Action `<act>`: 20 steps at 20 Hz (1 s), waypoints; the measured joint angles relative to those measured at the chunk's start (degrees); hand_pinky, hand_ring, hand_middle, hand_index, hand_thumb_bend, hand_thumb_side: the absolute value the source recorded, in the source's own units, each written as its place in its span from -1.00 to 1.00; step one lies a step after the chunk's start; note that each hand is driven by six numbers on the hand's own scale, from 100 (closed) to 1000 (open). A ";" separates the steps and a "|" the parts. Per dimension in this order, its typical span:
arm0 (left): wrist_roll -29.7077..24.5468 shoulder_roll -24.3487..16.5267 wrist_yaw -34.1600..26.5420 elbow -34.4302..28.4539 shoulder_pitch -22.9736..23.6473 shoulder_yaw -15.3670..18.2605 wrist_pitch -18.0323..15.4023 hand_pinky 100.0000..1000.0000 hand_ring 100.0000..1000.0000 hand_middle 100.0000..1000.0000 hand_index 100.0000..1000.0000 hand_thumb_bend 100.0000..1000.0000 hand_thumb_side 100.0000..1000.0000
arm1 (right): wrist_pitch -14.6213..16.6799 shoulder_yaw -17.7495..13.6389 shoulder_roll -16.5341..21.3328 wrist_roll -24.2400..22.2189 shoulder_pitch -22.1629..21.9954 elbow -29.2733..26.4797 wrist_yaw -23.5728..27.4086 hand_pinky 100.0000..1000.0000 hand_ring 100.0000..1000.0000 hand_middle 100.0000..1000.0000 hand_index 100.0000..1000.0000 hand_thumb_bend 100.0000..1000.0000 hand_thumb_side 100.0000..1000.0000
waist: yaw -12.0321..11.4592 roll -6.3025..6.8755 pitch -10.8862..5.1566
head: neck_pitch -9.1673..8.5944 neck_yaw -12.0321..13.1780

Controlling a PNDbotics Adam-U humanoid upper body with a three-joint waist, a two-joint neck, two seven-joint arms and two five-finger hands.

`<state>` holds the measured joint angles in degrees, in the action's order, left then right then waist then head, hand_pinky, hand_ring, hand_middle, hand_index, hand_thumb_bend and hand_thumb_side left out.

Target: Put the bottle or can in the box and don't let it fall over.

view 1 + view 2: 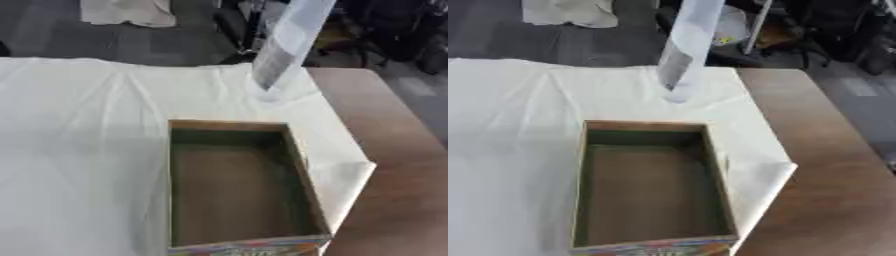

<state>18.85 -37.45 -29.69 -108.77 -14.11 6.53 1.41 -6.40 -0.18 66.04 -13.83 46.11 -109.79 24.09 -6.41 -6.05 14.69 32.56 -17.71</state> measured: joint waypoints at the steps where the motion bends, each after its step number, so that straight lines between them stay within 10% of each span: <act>1: -0.02 0.00 -0.02 0.01 -0.01 -0.01 0.02 0.59 0.66 0.60 0.56 -0.61 0.93 | -0.27 -0.03 0.10 0.13 -0.09 -0.33 0.20 0.03 -0.55 -0.68 -0.22 -1.00 -1.00 | 0.16 0.05 -0.09 | 0.07 0.01; 20: -0.53 -0.44 -0.34 0.28 -0.65 -0.63 0.17 0.60 0.66 0.60 0.57 -0.63 0.91 | -2.45 1.62 0.47 1.62 -4.21 -4.18 0.95 0.02 -0.55 -0.68 -0.23 -1.00 -1.00 | -0.71 0.63 -1.15 | 0.63 -0.14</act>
<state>18.31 -37.89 -30.03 -108.49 -14.76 5.91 1.58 -8.85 1.44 66.51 -12.21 41.90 -113.97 25.05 -7.12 -5.41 13.54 33.19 -17.85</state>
